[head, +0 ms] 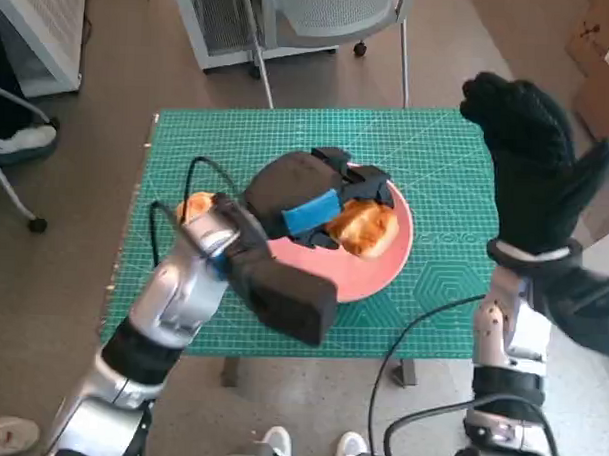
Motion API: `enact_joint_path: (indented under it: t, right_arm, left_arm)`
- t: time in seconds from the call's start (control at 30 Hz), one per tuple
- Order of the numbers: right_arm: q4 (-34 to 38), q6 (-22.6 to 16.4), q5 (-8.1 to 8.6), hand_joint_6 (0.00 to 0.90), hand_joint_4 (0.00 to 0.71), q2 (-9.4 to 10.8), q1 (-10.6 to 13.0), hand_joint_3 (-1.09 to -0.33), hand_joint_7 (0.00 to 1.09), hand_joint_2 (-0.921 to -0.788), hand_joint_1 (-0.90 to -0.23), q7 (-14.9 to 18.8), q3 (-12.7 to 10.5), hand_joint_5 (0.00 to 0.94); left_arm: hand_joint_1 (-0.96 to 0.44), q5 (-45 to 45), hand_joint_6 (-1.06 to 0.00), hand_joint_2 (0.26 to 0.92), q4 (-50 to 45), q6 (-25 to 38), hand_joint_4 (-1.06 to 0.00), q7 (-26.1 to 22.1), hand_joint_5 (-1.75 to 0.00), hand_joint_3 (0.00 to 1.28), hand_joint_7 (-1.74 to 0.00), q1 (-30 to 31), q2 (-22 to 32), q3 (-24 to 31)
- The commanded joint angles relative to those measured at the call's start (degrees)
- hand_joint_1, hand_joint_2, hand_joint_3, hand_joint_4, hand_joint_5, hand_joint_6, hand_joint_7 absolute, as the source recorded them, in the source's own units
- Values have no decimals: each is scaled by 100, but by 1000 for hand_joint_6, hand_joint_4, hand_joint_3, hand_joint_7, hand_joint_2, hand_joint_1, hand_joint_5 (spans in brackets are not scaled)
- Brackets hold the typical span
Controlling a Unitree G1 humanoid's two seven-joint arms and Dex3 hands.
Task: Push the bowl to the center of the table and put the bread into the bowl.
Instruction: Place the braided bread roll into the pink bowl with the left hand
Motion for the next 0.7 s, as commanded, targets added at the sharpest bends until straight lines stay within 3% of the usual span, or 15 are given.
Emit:
enact_joint_path:
  t: [0.03,0.17,0.23,0.3,0.33,0.37,0.4,0.43,0.53,0.7]
  right_arm:
    - [-106,56,-33,433,373,-86,230,-554,11,-921,-490,-76,-35,1]
    - [-144,32,-48,432,372,-114,275,-555,10,-921,-490,-117,-41,0]
    - [-164,19,-65,432,371,-125,296,-555,10,-921,-491,-145,-40,0]
    - [-184,13,-77,432,371,-133,313,-555,10,-921,-490,-170,-38,0]
    - [-193,11,-80,432,371,-137,320,-555,10,-921,-489,-181,-36,0]
    - [-192,3,-84,432,370,-141,325,-555,9,-921,-488,-190,-36,0]
    - [-193,-2,-86,432,369,-144,331,-554,9,-921,-487,-196,-35,0]
    - [-191,-5,-88,431,368,-146,333,-554,9,-921,-483,-204,-34,0]
    - [-182,-11,-93,431,366,-145,333,-552,8,-921,-480,-226,-27,0]
    - [-152,-38,-137,429,363,-116,315,-549,7,-921,-479,-271,7,0]
  left_arm:
    - [2,61,-634,920,628,-176,-738,118,-1139,44,-1127,-253,-104,-112]
    - [2,47,-616,920,987,-170,-720,96,-1158,60,-1147,-322,-179,-132]
    - [1,32,-558,921,1099,-114,-683,45,-1211,102,-1189,-327,-202,-133]
    - [1,24,-440,921,1138,-59,-556,-17,-1315,207,-1337,-303,-201,-133]
    - [-13,23,-389,898,1142,-38,-487,-42,-1154,204,-1210,-288,-198,-133]
    - [-37,37,-379,881,1136,-2,-441,-76,-818,166,-906,-257,-181,-141]
    - [-67,49,-352,868,1128,26,-384,-101,-662,142,-768,-235,-170,-147]
    - [-144,63,-311,850,1089,72,-265,-146,-341,78,-446,-214,-151,-151]
    - [-262,84,-261,836,994,147,-143,-233,-112,29,-192,-192,-106,-154]
    - [-453,59,-226,840,764,70,-59,-262,-20,12,-73,-116,18,-101]
